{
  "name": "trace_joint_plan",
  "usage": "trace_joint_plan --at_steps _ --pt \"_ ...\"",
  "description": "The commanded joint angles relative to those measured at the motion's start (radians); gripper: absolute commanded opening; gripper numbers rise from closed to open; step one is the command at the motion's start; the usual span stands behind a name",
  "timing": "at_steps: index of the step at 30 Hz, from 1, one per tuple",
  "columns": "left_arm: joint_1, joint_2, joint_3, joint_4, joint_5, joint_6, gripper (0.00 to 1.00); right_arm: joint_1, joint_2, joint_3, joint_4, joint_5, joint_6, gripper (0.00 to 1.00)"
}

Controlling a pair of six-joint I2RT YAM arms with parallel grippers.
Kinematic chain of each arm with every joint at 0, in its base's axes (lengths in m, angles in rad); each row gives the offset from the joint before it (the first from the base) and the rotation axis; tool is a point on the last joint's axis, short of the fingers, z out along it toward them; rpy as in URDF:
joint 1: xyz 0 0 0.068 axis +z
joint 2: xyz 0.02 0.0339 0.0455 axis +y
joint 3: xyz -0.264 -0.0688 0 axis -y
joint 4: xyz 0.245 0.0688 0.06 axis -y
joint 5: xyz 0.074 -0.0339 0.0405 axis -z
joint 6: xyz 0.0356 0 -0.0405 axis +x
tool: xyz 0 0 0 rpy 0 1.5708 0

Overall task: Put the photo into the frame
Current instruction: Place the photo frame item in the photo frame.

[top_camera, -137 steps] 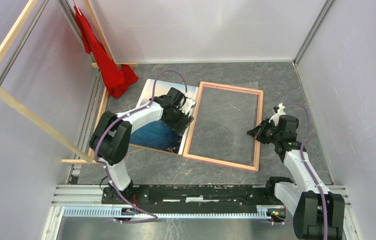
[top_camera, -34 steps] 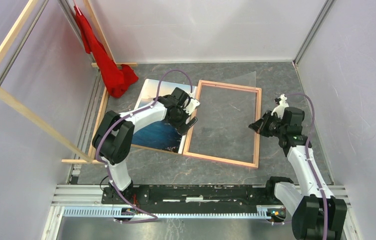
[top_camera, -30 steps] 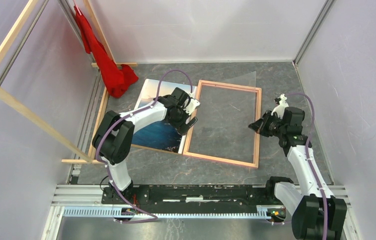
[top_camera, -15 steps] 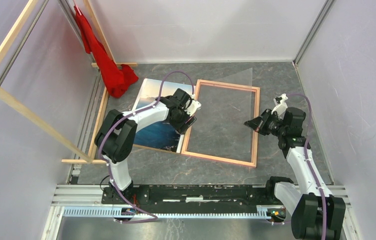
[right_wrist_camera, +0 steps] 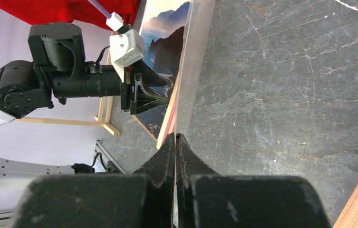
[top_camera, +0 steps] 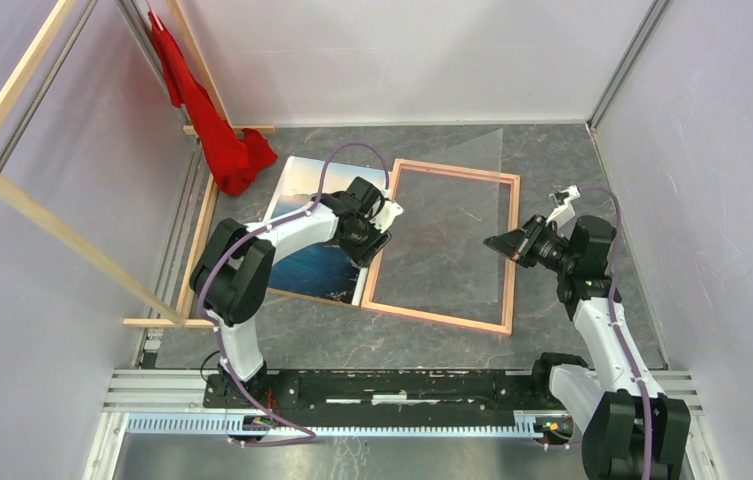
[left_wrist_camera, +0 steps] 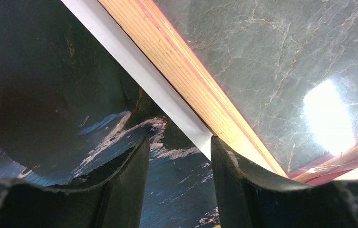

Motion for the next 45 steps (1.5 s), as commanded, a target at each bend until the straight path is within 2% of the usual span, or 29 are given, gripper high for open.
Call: trace_joint_plan --at_steps 1,13,25,29,45 --pt "-0.009 0.000 0.013 0.018 0.069 0.041 0.57 0.001 -0.020 -0.014 0.069 -0.063 0.061 0.00" --pt "-0.010 -0.018 0.003 0.017 0.099 0.052 0.53 -0.001 -0.029 -0.009 0.099 -0.075 0.156 0.00" --pt "-0.009 -0.025 0.000 0.017 0.121 0.044 0.48 -0.010 -0.032 0.036 0.018 -0.060 0.164 0.00" --pt "-0.009 -0.032 0.008 0.010 0.117 0.044 0.48 -0.012 -0.032 0.079 -0.054 -0.051 0.116 0.00" --pt "-0.008 -0.064 0.005 -0.006 0.111 0.060 0.51 -0.012 -0.020 0.038 -0.126 -0.019 0.030 0.00"
